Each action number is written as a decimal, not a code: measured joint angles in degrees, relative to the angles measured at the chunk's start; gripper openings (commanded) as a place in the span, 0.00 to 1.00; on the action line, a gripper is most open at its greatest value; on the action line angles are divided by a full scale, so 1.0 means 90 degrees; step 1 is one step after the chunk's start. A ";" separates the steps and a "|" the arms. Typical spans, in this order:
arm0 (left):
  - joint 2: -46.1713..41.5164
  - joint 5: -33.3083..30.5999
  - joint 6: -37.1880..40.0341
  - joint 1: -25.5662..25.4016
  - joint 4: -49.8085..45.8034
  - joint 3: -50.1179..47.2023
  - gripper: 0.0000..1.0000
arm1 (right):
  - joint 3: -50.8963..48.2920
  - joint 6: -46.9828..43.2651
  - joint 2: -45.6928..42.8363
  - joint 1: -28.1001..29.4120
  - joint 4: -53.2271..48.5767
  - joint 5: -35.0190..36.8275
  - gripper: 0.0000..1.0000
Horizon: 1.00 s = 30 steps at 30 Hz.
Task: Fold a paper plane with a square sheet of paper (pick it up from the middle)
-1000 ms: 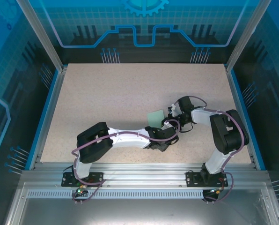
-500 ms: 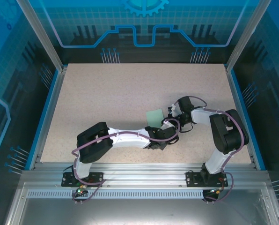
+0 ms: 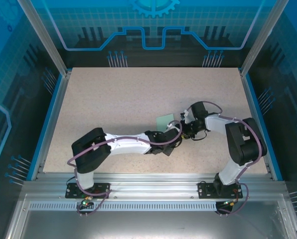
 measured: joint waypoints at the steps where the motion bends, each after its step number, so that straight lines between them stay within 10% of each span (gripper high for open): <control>1: -0.0080 0.0138 -0.0002 0.0070 0.0075 -0.0087 0.00 | 0.0012 -0.0017 -0.0092 -0.0041 -0.0058 0.0068 0.32; 30: -0.0228 0.1353 0.0019 0.0313 0.0525 -0.0396 0.00 | 0.2659 -0.0933 0.1894 0.0940 -0.1362 0.1285 0.22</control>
